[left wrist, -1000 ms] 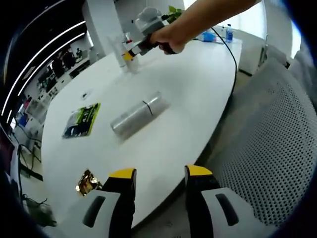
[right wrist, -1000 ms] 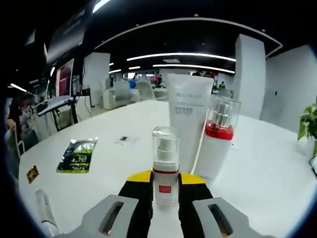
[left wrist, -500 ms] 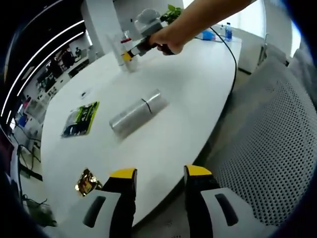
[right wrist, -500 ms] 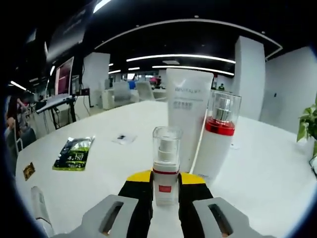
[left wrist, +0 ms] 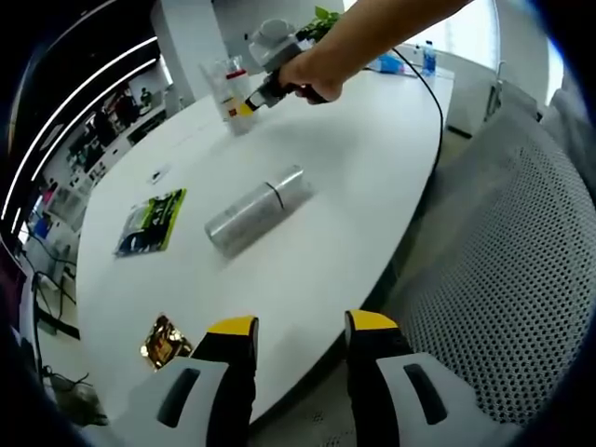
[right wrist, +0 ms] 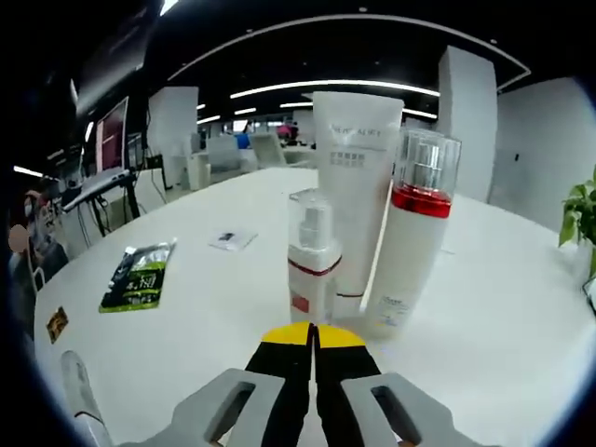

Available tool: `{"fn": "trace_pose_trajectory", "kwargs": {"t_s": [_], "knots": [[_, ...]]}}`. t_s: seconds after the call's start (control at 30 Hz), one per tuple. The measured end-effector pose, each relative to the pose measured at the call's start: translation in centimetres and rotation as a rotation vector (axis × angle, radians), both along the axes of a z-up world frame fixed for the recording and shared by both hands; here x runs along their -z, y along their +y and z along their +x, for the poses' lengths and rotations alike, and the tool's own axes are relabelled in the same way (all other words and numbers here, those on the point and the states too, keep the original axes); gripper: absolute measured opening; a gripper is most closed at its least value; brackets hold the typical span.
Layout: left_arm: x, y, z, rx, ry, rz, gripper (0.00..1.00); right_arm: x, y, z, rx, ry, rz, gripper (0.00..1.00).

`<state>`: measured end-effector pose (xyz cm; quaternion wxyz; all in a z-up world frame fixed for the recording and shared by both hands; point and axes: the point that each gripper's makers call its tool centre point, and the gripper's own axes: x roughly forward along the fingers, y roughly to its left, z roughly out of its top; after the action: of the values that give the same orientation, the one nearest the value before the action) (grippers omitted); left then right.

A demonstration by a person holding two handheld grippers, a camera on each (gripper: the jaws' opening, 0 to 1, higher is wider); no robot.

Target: Arrange the skincare products in the storage area until every visible bottle or jar stands upright without overlapping.

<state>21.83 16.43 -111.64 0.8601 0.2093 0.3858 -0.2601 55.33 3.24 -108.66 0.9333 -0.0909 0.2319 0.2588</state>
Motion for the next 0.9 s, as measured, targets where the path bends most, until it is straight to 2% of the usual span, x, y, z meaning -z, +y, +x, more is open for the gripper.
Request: {"fn": "trace_pose_trajectory", "kwargs": {"t_s": [0.1, 0.13, 0.2, 0.27, 0.57, 0.9], "knots": [[0.0, 0.0, 0.0, 0.0, 0.002, 0.001, 0.33, 0.1, -0.1, -0.5, 0.027, 0.022, 0.01, 0.0], [0.0, 0.0, 0.0, 0.001, 0.003, 0.003, 0.32, 0.3, 0.0, -0.7, 0.034, 0.028, 0.01, 0.08], [0.0, 0.0, 0.0, 0.0, 0.003, 0.003, 0.32, 0.4, 0.1, -0.9, 0.04, 0.031, 0.01, 0.16], [0.1, 0.1, -0.1, 0.002, 0.005, 0.006, 0.32, 0.5, 0.4, -1.3, 0.04, 0.046, 0.02, 0.16], [0.2, 0.2, -0.1, 0.004, 0.01, 0.015, 0.31, -1.0, 1.3, -0.5, 0.066, 0.011, 0.03, 0.15], [0.3, 0.2, -0.1, 0.008, 0.011, 0.02, 0.31, -0.5, -0.2, -0.2, 0.079, 0.019, 0.013, 0.14]]}}
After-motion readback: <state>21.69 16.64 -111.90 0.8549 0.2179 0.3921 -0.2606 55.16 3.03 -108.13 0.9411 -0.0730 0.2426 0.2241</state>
